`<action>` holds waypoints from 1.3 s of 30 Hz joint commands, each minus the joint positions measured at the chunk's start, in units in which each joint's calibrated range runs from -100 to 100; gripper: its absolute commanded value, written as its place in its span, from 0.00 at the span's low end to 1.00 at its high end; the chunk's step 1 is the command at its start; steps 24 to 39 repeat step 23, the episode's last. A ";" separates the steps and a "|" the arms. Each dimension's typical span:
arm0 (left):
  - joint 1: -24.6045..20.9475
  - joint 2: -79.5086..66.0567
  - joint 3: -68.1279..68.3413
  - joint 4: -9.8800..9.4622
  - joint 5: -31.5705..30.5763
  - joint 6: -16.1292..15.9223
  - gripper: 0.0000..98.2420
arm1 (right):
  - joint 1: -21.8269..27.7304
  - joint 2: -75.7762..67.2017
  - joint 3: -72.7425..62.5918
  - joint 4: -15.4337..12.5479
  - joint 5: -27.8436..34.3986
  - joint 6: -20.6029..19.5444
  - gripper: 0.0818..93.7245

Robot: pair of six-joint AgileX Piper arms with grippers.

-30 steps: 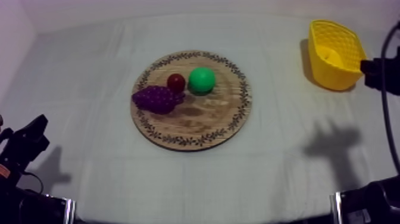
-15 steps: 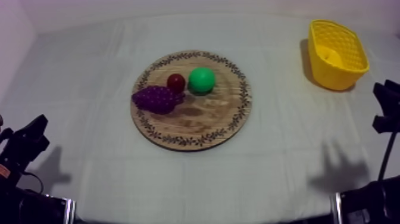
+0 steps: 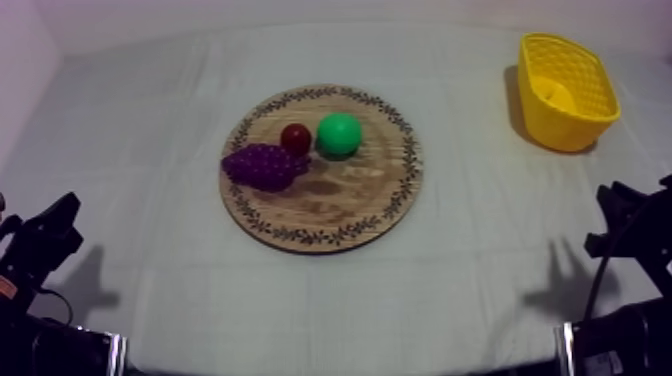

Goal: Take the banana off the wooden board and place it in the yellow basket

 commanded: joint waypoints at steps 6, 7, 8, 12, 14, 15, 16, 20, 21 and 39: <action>0.00 0.00 -0.03 -0.03 -0.02 -0.01 0.00 | -0.36 -0.02 0.64 0.77 -0.28 0.34 0.04; 0.00 0.00 -0.03 -0.03 -0.02 -0.01 0.00 | -0.37 -0.02 0.65 0.79 -0.28 1.27 0.03; 0.00 0.00 -0.03 -0.03 -0.02 -0.01 0.00 | -0.38 -0.03 0.66 0.80 -0.28 2.16 0.02; 0.00 0.00 -0.03 -0.03 -0.02 0.00 0.00 | -0.39 -0.03 0.68 0.82 -0.29 4.60 0.01; 0.00 0.00 -0.03 -0.03 -0.02 0.01 0.00 | -0.40 -0.03 0.68 0.83 -0.29 5.00 0.01; 0.00 0.00 -0.03 -0.03 -0.02 0.02 0.00 | -0.40 -0.03 0.68 0.83 -0.29 5.05 0.01; 0.00 0.00 -0.03 -0.03 -0.02 0.02 0.00 | -0.40 -0.03 0.69 0.83 -0.29 5.07 0.01; 0.00 0.00 -0.03 -0.03 -0.02 0.01 0.00 | -0.40 -0.03 0.69 0.83 -0.29 5.05 0.00; 0.00 0.00 -0.03 -0.03 -0.02 0.02 0.00 | -0.40 -0.03 0.69 0.83 -0.29 5.04 0.00; 0.00 0.00 -0.03 -0.03 -0.02 0.00 0.00 | -0.40 -0.03 0.69 0.83 -0.29 5.03 0.00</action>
